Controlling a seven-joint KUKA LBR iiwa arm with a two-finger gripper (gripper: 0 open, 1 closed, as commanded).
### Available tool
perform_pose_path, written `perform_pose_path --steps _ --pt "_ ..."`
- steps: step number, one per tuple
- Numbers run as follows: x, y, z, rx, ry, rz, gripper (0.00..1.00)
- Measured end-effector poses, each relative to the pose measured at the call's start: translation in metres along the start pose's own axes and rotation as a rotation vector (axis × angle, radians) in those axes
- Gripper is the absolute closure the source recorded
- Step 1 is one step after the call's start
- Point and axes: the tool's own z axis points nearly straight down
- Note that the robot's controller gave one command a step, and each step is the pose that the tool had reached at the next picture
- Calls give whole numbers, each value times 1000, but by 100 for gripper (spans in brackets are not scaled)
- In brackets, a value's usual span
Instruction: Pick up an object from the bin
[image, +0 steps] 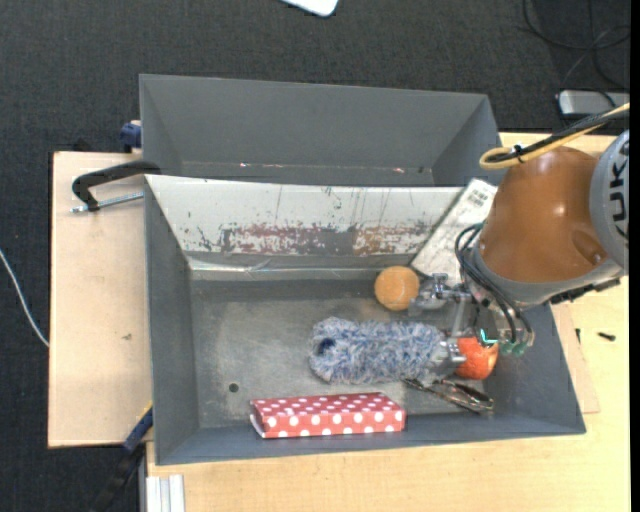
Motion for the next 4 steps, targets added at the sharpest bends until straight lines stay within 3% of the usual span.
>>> perform_pose_path --steps 1,2,3,4 --pt "-2 0 -4 1 -9 -1 0" --pt "-11 -12 96 1 -18 14 100" --pt "-11 -12 96 1 -18 13 100" --pt "-20 -2 -42 1 -14 -5 100"
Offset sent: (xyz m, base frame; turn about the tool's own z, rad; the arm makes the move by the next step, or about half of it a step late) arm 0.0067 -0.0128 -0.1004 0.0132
